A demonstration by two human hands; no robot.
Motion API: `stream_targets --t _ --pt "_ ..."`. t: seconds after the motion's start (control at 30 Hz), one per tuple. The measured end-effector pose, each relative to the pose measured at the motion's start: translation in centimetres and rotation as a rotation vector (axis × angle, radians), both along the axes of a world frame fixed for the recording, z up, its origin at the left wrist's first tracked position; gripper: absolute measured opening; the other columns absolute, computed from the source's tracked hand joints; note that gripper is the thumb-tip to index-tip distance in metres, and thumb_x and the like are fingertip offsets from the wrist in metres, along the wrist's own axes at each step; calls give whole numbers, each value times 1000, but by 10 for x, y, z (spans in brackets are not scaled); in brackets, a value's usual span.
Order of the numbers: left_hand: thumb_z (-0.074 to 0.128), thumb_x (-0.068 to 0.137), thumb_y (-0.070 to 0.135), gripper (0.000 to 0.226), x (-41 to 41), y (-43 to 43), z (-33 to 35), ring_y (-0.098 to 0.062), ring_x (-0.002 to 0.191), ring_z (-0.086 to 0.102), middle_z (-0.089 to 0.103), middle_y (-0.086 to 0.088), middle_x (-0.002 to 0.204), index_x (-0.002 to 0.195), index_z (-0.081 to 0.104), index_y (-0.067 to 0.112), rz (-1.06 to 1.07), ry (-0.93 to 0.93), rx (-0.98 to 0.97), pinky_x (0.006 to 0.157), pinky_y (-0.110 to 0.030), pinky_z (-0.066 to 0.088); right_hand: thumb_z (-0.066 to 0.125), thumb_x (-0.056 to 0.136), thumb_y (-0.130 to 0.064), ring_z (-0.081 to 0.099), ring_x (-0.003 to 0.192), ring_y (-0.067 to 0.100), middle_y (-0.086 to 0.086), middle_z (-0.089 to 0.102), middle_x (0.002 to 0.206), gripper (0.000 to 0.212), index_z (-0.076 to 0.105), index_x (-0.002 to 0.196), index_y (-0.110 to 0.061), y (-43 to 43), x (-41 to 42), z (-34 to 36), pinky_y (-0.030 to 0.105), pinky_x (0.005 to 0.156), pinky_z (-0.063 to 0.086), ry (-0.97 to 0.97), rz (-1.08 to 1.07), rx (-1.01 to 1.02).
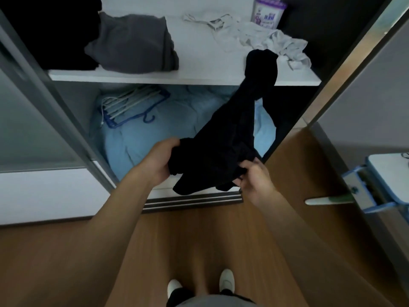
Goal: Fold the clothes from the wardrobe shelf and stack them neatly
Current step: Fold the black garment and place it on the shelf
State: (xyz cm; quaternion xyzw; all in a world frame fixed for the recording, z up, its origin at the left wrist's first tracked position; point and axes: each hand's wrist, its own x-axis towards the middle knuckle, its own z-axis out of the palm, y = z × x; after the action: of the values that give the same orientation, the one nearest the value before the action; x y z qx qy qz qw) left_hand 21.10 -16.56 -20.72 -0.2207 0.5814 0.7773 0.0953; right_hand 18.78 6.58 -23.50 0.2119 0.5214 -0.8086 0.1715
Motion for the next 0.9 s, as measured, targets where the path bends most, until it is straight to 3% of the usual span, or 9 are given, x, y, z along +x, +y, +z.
stream_targets --t 0.13,0.27,0.33,0.43,0.5,0.57,0.67,0.8,0.9 --pt "51 99 11 41 14 24 14 -12 76 73 77 0 83 74 81 23 -73 99 -42 64 -22 57 58 98 -19 66 104 21 6 63 119 38 50 135 -13 11 25 -22 41 92 56 -108 270 502" --pt "49 101 8 26 11 45 32 -19 73 64 67 -9 81 84 69 10 -34 141 -158 69 -27 54 64 94 -39 67 102 3 -8 67 121 39 57 130 -27 5 30 -5 27 93 55 210 451 403" --pt "50 100 9 25 10 55 38 -19 71 62 66 -8 76 81 67 10 -51 159 -184 69 -29 52 69 91 -37 66 101 -5 -15 66 119 41 56 130 -31 -6 28 1 17 87 54 348 574 400" --pt "54 100 10 25 10 64 47 -12 67 68 72 -1 71 82 71 13 -77 198 -166 64 -25 56 68 89 -23 64 92 -4 -17 63 106 35 55 120 -29 -19 23 -7 4 73 47 519 646 591" --pt "56 99 10 26 12 65 53 -12 67 70 74 -2 73 81 75 14 -60 216 -92 63 -24 56 63 91 -15 59 88 -2 -13 62 97 21 57 110 -24 -18 21 -20 4 70 42 584 719 730" --pt "55 98 8 34 15 61 60 -13 67 70 73 -3 72 73 77 15 -42 246 -5 63 -24 56 63 93 -13 62 89 10 -4 66 96 9 61 102 -18 -14 21 -34 15 76 47 581 786 771" --pt "56 96 5 33 22 47 72 -12 64 69 71 -1 69 71 76 14 -44 291 -37 61 -21 54 68 92 -21 63 101 22 7 68 109 18 67 107 -11 -11 20 -34 36 95 51 571 825 745" --pt "59 85 10 15 35 35 83 -11 65 66 70 0 69 77 72 10 -191 325 -277 61 -18 51 61 84 -5 47 131 15 7 54 139 58 47 140 -12 -23 13 10 29 108 40 661 805 262" --pt "55 89 7 29 43 32 86 -6 65 66 73 3 70 78 79 19 -302 347 -437 59 -15 49 53 74 -2 51 128 13 7 57 132 63 49 134 -20 -35 4 39 27 102 42 725 823 105"
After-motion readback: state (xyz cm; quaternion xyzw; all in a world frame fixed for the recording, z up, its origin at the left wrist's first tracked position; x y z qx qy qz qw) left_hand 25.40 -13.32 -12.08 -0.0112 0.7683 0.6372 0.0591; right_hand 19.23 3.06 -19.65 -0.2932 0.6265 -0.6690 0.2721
